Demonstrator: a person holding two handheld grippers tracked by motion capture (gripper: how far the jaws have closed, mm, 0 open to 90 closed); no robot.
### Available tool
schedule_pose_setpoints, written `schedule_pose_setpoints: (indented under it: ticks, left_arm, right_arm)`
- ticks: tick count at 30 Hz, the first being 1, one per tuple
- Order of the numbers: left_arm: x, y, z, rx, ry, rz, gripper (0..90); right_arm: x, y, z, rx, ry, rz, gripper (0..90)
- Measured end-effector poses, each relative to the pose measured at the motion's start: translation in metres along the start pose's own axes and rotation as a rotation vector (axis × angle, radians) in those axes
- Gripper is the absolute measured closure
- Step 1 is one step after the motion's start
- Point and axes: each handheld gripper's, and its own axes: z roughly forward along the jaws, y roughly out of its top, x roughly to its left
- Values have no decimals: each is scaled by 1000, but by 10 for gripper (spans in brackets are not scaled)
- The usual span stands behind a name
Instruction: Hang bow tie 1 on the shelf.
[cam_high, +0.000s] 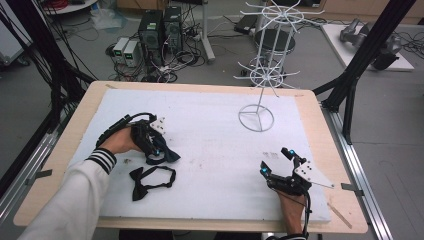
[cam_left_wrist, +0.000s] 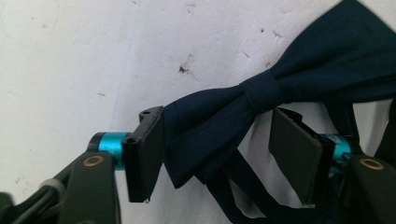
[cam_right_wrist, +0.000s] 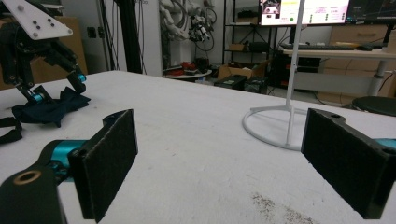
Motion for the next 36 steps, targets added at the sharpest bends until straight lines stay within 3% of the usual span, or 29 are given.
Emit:
schedule_pose_setpoints:
  ticks: [4, 5, 9, 13, 19, 25, 32, 36]
  left_arm:
    - [0, 0, 3, 24, -2, 11, 437]
    - [0, 0, 4, 26, -6, 9, 480]
    - [1, -1, 4, 30, -15, -5, 516]
    - [0, -1, 2, 37, -13, -11, 649]
    - [-1, 0, -2, 24, 4, -66, 791]
    - [-2, 0, -2, 24, 3, -87, 820]
    - [-2, 1, -3, 27, 10, -82, 823]
    - [-5, 0, -4, -7, 17, -107, 823]
  right_arm:
    - [0, 0, 0, 0, 0, 0, 102]
    - [0, 0, 0, 2, -1, 2, 102]
    - [0, 0, 0, 2, -1, 2, 102]
    - [0, 0, 0, 2, 0, 3, 101]
    - [0, 0, 0, 2, -1, 2, 101]
    - [0, 0, 0, 1, 0, 2, 102]
    - [0, 0, 0, 2, 0, 2, 102]
    - [0, 0, 0, -1, 1, 1, 102]
